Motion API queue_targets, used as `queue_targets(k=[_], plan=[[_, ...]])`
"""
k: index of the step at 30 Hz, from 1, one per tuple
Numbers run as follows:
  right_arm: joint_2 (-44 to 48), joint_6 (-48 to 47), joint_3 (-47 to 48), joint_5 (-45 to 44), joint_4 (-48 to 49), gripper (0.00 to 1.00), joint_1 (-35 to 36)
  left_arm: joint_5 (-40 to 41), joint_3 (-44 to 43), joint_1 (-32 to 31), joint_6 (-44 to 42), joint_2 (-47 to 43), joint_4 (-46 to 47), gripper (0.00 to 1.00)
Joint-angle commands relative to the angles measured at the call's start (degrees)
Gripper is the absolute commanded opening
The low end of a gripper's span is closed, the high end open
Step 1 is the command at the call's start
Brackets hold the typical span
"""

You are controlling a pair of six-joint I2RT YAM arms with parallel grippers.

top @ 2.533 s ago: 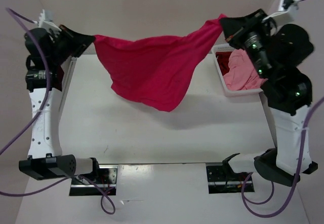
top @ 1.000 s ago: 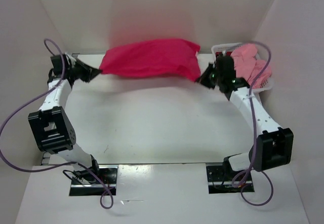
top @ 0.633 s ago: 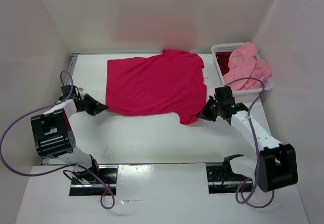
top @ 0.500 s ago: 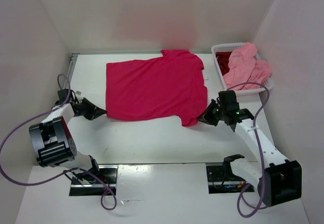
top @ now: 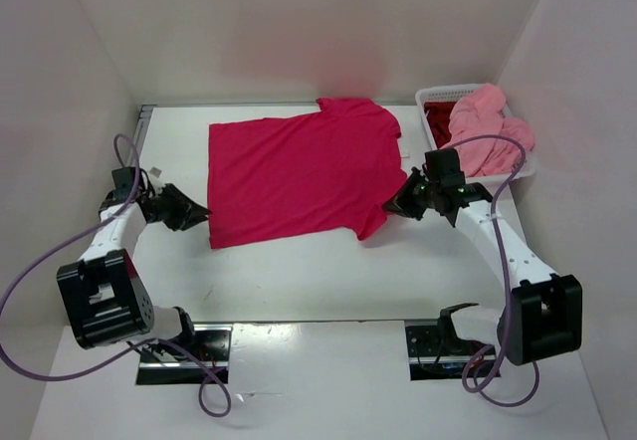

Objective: Fold and stack the t-shirts
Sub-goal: Flatten out the tshirt, then grap the side of the flattened tshirt closest away from the robot with both arms

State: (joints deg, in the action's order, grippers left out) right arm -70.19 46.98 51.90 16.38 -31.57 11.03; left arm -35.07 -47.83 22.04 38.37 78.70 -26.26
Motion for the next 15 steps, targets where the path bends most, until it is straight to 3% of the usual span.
queue_targets(k=[1,2,7,15], plan=[[1.1,-0.75,0.23,-1.09,2.13,0.0,-0.3,4.56,4.04,-1.48,-2.25,-4.76,-3.09,0.35],[1.63,-0.75,-0.65,-1.09,2.13,0.0,-0.3,6.22,5.28,-1.48,-2.25,-5.39,-3.09,0.4],[5.24,-0.22,-5.58,-0.56,1.08,0.0,-0.3,13.08,7.4,-4.28,3.8,-9.17,-4.49,0.45],[7.7,-0.22,-7.69,0.14,1.51,0.0,-0.3,16.34,13.56,-5.43,13.04,-8.22,0.76,0.42]])
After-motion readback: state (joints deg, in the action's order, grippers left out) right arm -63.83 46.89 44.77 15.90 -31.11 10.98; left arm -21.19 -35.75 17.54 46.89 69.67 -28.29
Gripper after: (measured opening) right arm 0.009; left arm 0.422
